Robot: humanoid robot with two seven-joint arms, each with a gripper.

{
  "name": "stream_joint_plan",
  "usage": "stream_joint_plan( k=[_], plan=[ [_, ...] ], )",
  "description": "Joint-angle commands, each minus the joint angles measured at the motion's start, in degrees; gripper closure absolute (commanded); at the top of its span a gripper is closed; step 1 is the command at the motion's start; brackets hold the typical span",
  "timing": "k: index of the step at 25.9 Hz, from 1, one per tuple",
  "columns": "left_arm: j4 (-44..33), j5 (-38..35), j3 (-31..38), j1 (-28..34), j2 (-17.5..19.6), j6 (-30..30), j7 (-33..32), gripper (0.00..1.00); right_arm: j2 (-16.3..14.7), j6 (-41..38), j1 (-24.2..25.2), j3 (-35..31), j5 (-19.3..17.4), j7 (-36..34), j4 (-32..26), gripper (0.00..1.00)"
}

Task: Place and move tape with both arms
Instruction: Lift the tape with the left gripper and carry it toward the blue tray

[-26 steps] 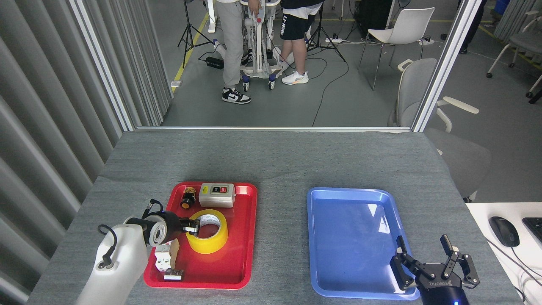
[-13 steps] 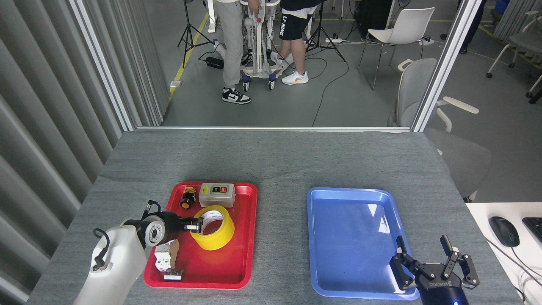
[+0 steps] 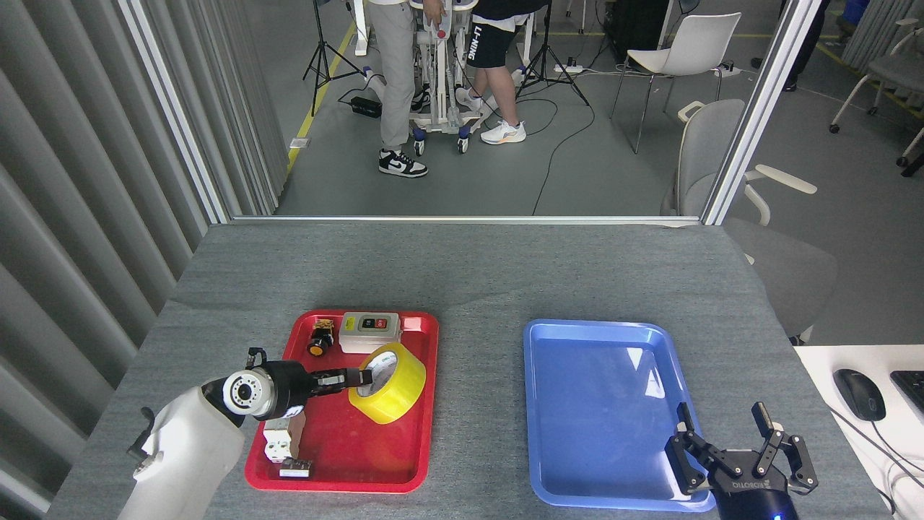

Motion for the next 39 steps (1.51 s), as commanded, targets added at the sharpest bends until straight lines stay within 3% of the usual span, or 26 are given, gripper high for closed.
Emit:
stream_joint_plan(
  k=[1,4,6,8,15,20,22,26,30,32,35,37,39],
  plan=[
    [-1.4,6.6,0.9,1.6,-0.1,-0.4,-2.5,0.91,0.0,-0.1,0.0,-0.7,-0.1,0.1,0.0,0.00],
    [-5.8,7.6,7.0,3.2,-1.2,5.6,-1.4,0.91,-0.2,-0.4,0.0,-0.7,-0.1,0.1,0.0,0.00],
    [-9.5,10.2,14.8,5.1,-4.3,12.9,-1.7,0.91,-0.4,-0.5,0.2,-0.7,-0.1,-0.1,0.1,0.00],
    [-13.5,12.3,17.9,7.2,-6.6,16.4,-3.7,0.91,-0.4,-0.7,0.5,-0.7,-0.1,-0.3,0.1,0.00],
    [-28.9,23.2,17.5,19.5,-7.0,15.0,-7.5,0.90,-0.9,-0.9,0.1,-0.5,-0.2,-0.4,0.1,0.00],
    [-31.5,23.3,13.4,24.8,-8.1,5.5,-8.1,0.90,-0.7,-1.3,-0.3,-0.7,-0.9,-0.3,-0.2,0.00],
    [-32.4,23.1,11.8,26.0,-8.1,3.5,-8.0,0.90,-0.8,-4.9,-0.4,-0.8,-3.1,0.3,-0.4,0.00],
    [-36.4,23.2,9.2,28.2,-8.8,3.6,-8.0,0.90,-2.3,-16.7,0.1,-2.8,-16.9,4.6,-0.4,0.00],
    [-37.5,22.8,8.8,29.2,-11.0,4.0,-8.1,0.90,-4.6,-26.5,2.2,-5.1,-37.9,14.0,-0.4,0.00],
    [-38.1,22.8,7.5,29.2,-11.3,4.7,-8.1,0.90,-11.7,-28.9,5.6,-4.3,-51.9,15.2,-0.3,0.00],
    [-39.9,22.8,6.3,29.4,-11.3,6.2,-8.2,0.90,-22.8,-35.4,9.9,0.5,-66.3,15.3,0.5,0.00],
    [-40.9,23.0,5.8,29.4,-11.3,7.6,-8.4,0.90,-29.0,-40.3,10.1,5.8,-71.2,15.3,0.5,0.00],
    [-41.7,23.4,5.6,29.8,-11.3,9.2,-8.7,0.90,-33.4,-40.5,9.4,11.0,-71.9,15.1,0.5,0.00]
  ],
)
